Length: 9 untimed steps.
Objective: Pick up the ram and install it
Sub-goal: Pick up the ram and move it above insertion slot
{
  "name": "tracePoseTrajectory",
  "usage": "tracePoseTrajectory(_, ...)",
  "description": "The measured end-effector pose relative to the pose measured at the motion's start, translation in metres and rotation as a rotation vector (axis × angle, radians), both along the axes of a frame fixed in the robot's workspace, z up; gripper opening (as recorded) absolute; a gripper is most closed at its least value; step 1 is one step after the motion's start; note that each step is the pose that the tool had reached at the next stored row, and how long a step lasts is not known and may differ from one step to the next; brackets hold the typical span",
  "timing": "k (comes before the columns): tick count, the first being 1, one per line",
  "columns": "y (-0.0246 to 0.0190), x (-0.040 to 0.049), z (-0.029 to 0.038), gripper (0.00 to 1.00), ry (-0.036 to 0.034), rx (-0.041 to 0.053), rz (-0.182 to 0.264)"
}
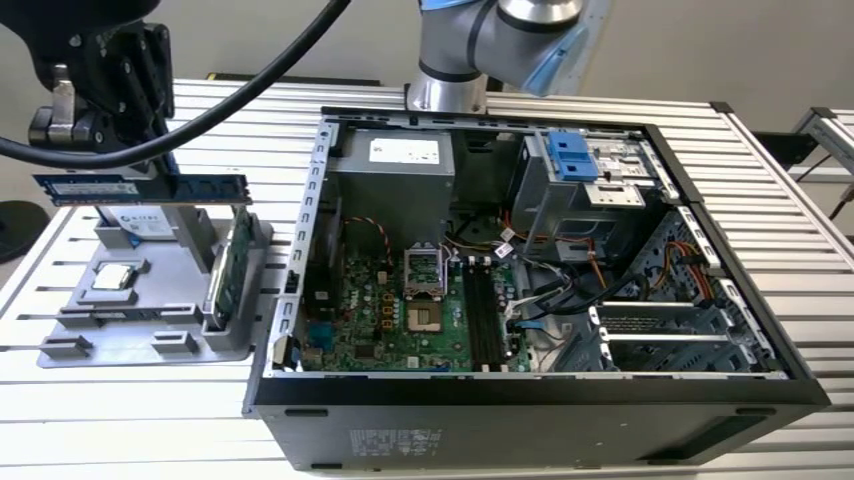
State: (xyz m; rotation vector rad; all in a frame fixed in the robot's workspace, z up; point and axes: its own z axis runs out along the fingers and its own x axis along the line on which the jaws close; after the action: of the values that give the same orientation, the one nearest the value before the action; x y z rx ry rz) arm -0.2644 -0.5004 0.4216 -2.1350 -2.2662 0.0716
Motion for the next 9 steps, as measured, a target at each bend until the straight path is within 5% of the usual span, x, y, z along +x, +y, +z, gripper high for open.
tracePoseTrajectory(9,0.0,0.0062,0.0,0.0,0.0,0.0,0.0)
